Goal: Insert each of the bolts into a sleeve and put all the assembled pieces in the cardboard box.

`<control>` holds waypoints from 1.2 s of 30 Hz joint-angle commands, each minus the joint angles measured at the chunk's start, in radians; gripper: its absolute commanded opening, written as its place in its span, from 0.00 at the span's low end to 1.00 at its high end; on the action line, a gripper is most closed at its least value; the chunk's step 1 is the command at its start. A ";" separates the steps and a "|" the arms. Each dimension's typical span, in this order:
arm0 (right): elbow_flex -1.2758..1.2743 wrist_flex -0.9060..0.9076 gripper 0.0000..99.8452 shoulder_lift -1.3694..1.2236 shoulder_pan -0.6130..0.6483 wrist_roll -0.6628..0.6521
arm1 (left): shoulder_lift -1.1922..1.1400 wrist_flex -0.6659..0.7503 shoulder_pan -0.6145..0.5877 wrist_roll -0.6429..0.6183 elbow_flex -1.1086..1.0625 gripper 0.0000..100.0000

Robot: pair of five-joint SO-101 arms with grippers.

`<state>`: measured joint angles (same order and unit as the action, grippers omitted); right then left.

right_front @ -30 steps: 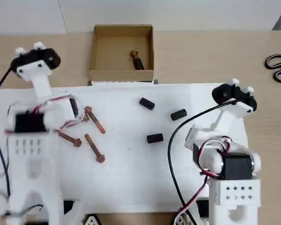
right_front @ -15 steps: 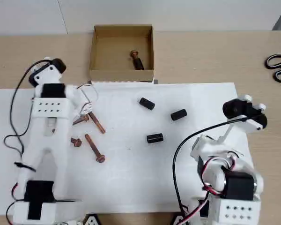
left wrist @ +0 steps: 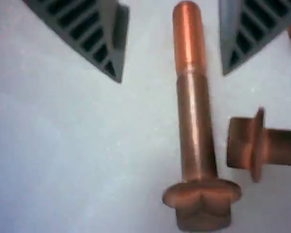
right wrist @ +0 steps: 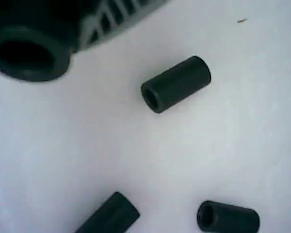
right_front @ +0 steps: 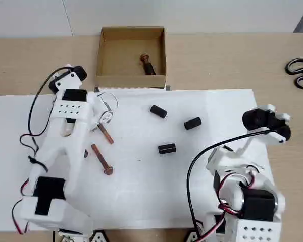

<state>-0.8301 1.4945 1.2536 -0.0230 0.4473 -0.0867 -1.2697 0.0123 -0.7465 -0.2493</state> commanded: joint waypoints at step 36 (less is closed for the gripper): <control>0.005 -0.019 0.00 0.008 -0.007 0.005 | -0.321 0.183 -0.071 0.005 0.105 0.01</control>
<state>-0.8301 1.4945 1.2536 -0.0230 0.4473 -0.3705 -1.0871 -0.0138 -0.7465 -0.1419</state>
